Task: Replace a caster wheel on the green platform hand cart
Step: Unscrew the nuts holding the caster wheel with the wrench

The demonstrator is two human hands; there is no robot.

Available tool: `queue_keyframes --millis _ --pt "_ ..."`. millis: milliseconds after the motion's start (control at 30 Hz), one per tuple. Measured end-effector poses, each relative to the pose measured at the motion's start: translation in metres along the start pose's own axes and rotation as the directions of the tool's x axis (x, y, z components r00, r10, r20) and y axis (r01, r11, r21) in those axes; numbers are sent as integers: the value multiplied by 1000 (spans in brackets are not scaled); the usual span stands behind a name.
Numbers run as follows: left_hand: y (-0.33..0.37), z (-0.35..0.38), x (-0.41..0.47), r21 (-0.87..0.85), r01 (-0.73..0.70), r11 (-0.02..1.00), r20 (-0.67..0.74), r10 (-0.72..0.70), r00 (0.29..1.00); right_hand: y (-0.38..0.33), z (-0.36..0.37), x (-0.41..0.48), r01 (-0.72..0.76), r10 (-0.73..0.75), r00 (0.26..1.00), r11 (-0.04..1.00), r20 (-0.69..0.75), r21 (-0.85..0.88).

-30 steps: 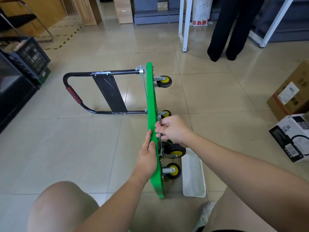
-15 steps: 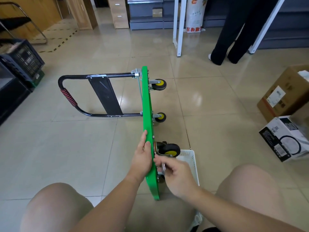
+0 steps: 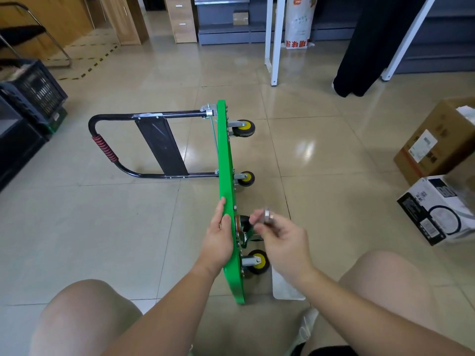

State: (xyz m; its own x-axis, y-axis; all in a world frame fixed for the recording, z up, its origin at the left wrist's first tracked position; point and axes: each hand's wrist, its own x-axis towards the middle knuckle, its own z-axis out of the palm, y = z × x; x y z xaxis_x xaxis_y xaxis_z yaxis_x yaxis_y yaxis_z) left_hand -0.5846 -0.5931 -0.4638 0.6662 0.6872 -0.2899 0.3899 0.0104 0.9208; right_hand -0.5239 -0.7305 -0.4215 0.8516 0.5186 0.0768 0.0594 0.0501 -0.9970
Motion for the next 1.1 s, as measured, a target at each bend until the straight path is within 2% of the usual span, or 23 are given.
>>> queue_keyframes --millis 100,333,600,733,833,967,1100 --pt "5 1 -3 8 -2 1000 17 2 1000 -21 1 35 -131 127 989 990 70 53" --pt "11 0 -4 51 -16 999 37 14 999 -21 7 90 -254 267 954 962 138 -103" --pt "13 -3 -5 -55 77 995 150 -68 986 -13 26 120 -351 406 879 906 251 -235" --pt "5 -2 -15 -93 70 993 123 -59 991 -11 34 133 -336 461 840 856 285 -393" --pt "-2 2 -24 -119 60 991 71 -52 996 -13 36 136 -339 491 821 829 292 -444" --pt "1 1 -31 -77 52 996 55 -48 997 -15 35 124 -313 441 845 865 301 -391" --pt "1 -3 -31 -37 4 999 53 -2 999 -13 28 81 -183 253 937 942 239 -280"
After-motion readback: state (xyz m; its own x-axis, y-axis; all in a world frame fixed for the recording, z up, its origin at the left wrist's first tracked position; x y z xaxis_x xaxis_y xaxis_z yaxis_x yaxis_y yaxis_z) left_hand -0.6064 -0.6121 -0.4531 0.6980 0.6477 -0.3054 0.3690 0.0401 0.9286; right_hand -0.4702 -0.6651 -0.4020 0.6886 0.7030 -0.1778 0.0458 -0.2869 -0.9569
